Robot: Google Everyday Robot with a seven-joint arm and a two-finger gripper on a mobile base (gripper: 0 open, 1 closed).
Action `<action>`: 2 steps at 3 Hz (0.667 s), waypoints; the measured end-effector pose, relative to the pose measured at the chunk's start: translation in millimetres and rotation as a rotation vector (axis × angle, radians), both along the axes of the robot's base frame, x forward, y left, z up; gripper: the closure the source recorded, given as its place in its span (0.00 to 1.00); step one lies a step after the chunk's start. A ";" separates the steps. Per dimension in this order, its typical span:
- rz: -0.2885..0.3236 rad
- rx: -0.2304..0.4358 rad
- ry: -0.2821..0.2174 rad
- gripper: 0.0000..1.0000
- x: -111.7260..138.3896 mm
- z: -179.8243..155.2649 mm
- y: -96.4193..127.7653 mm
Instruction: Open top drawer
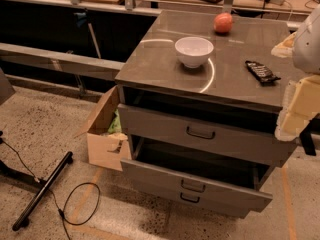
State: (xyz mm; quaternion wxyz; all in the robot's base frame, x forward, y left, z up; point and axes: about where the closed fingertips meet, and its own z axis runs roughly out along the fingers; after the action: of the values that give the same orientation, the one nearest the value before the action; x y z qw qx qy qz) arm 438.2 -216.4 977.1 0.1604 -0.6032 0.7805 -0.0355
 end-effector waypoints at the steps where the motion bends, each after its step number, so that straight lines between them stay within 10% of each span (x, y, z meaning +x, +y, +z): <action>1: 0.000 0.000 0.000 0.00 0.0 0.0 0.0; 2: -0.005 0.010 -0.010 0.00 1.4 -6.7 1.4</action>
Offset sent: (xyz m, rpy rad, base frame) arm 0.0067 0.0053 -0.0372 0.0482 -0.0238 -0.0249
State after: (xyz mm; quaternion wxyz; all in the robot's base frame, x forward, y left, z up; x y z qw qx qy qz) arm 439.6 -215.0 970.4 0.1672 -0.6000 0.7815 -0.0349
